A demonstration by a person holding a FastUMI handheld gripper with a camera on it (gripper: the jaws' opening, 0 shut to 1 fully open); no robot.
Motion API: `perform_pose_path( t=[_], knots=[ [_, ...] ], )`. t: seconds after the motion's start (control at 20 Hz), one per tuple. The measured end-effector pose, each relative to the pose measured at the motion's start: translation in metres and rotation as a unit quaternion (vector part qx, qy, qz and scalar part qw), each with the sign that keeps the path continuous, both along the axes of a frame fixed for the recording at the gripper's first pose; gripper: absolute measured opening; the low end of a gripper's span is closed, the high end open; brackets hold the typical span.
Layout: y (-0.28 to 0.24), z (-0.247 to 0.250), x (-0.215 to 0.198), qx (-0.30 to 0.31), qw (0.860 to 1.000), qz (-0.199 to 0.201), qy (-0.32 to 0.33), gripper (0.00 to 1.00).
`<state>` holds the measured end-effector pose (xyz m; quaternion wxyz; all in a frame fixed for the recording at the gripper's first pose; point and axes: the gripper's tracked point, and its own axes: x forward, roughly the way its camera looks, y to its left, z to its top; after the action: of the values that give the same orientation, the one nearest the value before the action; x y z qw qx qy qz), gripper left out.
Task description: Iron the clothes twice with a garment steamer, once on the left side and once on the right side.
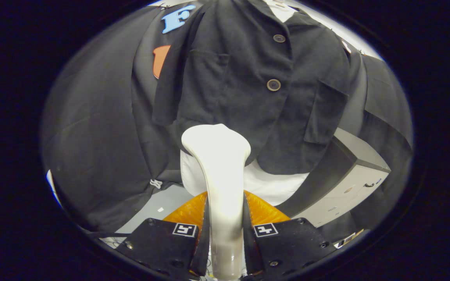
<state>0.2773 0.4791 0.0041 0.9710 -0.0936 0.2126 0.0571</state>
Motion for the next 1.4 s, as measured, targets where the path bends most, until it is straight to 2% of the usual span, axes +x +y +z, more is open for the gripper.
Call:
perform_pose_path(
  t=[0.35, 0.5, 0.7, 0.85, 1.1, 1.4],
  knots=[
    [-0.098, 0.049, -0.042, 0.070, 0.995, 0.015, -0.076, 0.39],
    [-0.156, 0.063, -0.073, 0.096, 0.988, 0.017, -0.122, 0.40],
    [-0.254, 0.071, -0.111, 0.113, 0.980, -0.003, -0.162, 0.40],
    [-0.324, 0.060, -0.139, 0.119, 0.977, -0.020, -0.175, 0.39],
    [-0.426, 0.030, -0.198, 0.131, 0.978, -0.043, -0.158, 0.39],
    [-0.489, 0.017, -0.258, 0.135, 0.975, -0.043, -0.172, 0.39]
  ],
)
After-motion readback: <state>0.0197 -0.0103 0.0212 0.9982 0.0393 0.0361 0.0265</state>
